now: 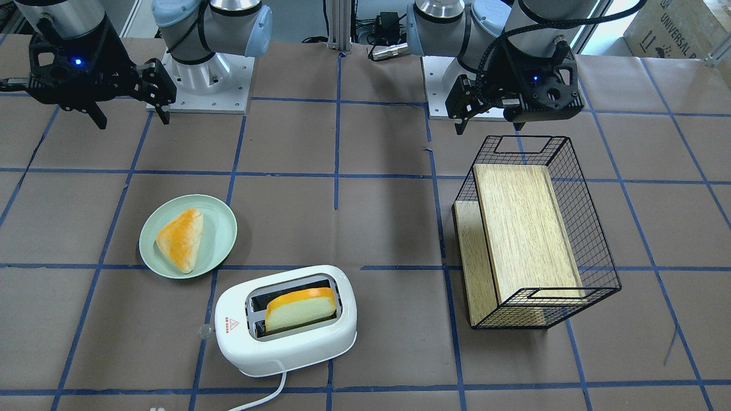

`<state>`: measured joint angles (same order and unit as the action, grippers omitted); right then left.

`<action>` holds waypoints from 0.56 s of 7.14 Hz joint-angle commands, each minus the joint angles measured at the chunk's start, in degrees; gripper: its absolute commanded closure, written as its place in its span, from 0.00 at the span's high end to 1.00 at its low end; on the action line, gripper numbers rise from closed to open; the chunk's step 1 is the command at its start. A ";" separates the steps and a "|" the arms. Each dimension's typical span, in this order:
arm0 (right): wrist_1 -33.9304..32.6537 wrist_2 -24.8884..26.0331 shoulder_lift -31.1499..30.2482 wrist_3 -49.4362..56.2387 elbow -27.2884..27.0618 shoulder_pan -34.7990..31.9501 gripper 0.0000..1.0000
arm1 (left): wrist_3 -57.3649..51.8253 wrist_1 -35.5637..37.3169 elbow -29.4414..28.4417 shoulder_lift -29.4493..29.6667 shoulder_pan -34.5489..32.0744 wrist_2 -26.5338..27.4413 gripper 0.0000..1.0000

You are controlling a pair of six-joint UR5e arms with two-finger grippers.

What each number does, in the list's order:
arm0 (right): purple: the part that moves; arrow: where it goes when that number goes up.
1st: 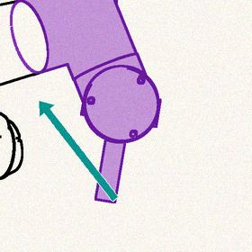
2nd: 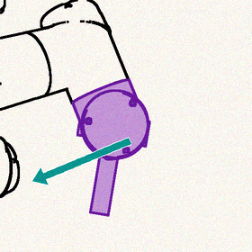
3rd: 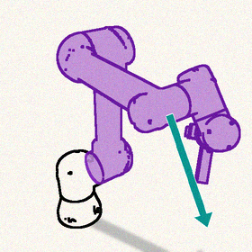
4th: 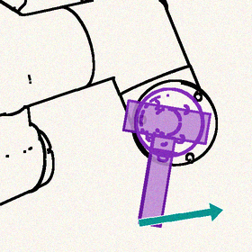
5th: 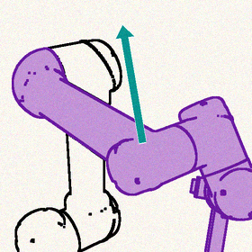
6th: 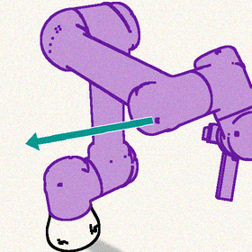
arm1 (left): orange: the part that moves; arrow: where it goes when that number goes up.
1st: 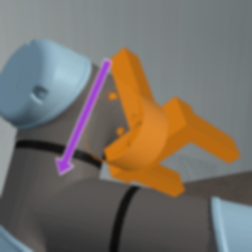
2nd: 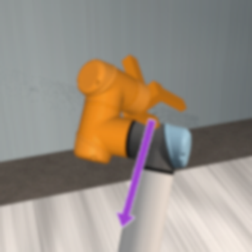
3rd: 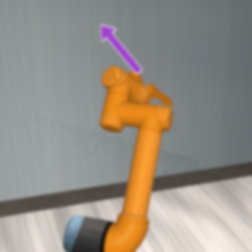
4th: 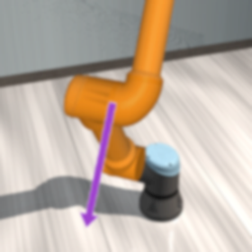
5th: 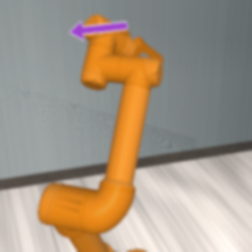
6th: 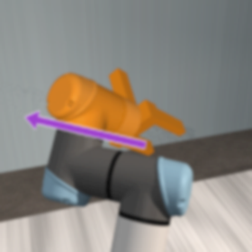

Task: Press toaster with right arm
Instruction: 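Move the right gripper toward the side of the white toaster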

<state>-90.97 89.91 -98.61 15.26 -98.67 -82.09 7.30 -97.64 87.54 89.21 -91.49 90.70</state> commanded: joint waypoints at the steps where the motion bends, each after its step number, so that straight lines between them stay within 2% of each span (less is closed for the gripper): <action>1: -0.08 0.00 0.00 0.03 -0.12 0.09 1.00 | 0.00 0.08 0.00 0.00 0.00 0.00 1.00; 4: -0.08 -0.43 0.35 -0.41 0.05 0.09 1.00 | 0.00 0.08 0.00 0.00 0.00 0.00 1.00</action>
<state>-91.01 89.84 -98.46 14.96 -98.74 -82.06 7.30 -97.58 87.54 89.21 -91.49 90.70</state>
